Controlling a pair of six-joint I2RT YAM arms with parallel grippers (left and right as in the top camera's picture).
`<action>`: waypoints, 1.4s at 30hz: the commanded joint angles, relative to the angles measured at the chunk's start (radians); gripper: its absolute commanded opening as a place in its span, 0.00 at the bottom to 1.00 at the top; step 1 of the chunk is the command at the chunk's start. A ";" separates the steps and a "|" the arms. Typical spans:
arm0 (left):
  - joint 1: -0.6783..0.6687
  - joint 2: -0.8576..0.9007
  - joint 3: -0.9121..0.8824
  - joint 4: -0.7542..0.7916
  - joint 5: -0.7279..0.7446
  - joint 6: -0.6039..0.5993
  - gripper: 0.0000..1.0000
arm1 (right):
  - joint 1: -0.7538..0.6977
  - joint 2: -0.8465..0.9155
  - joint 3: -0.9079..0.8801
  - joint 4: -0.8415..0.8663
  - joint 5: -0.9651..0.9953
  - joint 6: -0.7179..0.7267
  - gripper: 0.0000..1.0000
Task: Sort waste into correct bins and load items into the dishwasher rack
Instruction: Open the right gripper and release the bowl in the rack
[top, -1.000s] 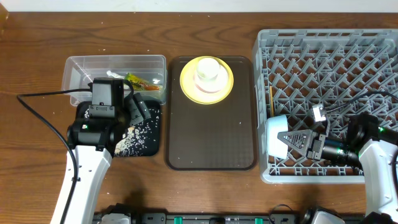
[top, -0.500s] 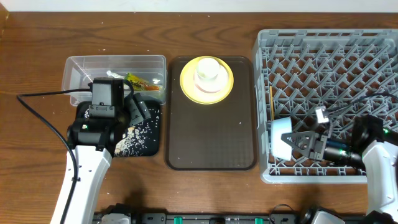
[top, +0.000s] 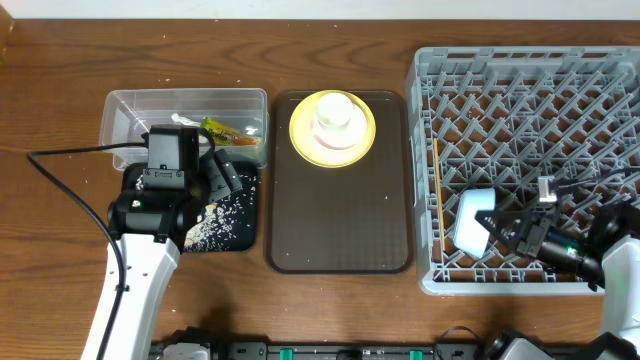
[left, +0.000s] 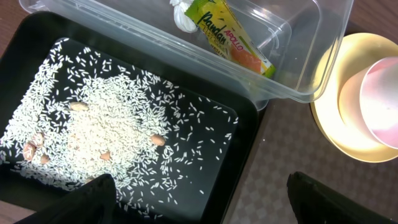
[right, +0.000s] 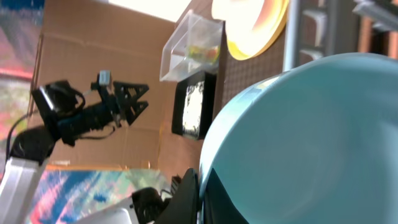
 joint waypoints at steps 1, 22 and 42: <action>0.004 0.005 -0.007 0.003 -0.012 0.017 0.90 | -0.048 0.000 -0.014 0.006 0.107 0.024 0.02; 0.004 0.005 -0.007 0.003 -0.012 0.017 0.90 | -0.212 0.000 0.001 0.014 0.202 0.068 0.01; 0.004 0.005 -0.007 0.003 -0.012 0.017 0.90 | -0.212 0.000 0.051 0.252 0.173 0.069 0.01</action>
